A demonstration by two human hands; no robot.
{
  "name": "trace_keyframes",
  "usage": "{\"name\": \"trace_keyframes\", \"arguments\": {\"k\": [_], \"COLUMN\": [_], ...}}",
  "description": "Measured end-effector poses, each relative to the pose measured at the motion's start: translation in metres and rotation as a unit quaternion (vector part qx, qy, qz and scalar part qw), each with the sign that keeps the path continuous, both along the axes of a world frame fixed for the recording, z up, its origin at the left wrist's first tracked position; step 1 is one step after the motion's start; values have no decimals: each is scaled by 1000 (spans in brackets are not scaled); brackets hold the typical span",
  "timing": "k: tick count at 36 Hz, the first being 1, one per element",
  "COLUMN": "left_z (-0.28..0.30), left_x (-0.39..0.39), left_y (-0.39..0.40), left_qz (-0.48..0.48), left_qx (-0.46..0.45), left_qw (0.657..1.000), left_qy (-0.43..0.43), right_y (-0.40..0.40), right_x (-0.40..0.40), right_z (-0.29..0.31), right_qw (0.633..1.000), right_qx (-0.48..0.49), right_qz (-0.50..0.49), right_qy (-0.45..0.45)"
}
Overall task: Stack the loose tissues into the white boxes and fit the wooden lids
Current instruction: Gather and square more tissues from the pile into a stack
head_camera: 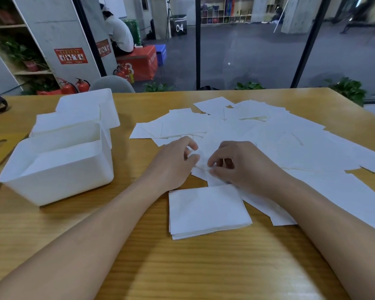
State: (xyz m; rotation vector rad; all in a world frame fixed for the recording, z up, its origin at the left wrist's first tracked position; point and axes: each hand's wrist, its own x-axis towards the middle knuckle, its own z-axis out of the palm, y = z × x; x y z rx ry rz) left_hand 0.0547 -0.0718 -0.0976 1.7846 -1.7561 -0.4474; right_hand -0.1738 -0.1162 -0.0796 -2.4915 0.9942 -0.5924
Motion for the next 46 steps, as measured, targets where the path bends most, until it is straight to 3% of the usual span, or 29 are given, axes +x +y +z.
{"name": "trace_keyframes", "arguments": {"k": [11, 17, 26, 46], "left_z": [5, -2, 0, 18], "left_x": [13, 12, -5, 14], "left_y": [11, 3, 0, 12], "left_qz": [-85, 14, 36, -34], "left_qx": [-28, -32, -6, -136], "left_qw": [995, 999, 999, 986], "left_qy": [-33, -12, 8, 95], "right_y": [-6, -7, -6, -2], "right_x": [1, 0, 1, -5], "right_z": [-2, -5, -4, 17], "right_qw": [999, 1000, 999, 982], "right_qx": [5, 28, 41, -99], "right_qz": [-9, -9, -21, -102], "right_qy": [-32, -10, -8, -122]}}
